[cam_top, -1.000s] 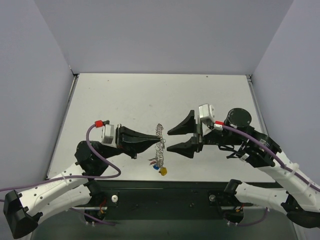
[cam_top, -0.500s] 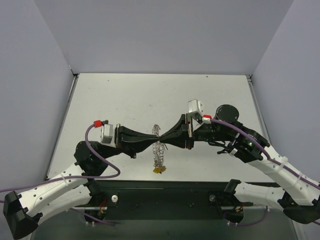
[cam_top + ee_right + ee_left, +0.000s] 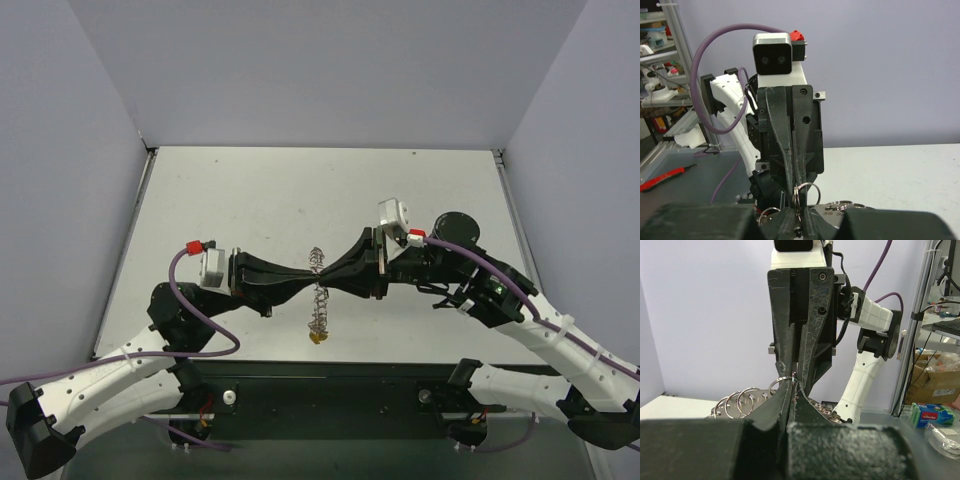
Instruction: Put the keys on the keyring
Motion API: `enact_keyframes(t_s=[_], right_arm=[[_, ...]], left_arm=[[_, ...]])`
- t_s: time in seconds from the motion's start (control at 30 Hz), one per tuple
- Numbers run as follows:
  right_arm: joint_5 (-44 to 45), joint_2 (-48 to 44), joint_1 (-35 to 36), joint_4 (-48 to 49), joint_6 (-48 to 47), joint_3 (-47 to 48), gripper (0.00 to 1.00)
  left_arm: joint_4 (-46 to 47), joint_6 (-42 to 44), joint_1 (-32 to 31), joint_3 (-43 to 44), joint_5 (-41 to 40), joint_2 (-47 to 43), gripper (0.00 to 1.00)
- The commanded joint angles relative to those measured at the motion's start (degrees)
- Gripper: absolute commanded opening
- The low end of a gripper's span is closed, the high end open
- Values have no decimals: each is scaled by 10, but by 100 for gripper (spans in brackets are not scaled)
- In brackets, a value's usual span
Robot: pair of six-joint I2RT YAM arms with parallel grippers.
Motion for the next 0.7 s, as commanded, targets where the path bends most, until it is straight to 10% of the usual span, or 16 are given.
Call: enact_keyframes(t_s=[0.0, 0.67], right_arm=[[-14, -11, 3, 70, 11, -6, 7], [-24, -4, 1, 109, 44, -15, 0]], left_arm=[[28, -3, -1, 9, 0, -2, 0], [7, -6, -1, 11, 4, -7, 0]])
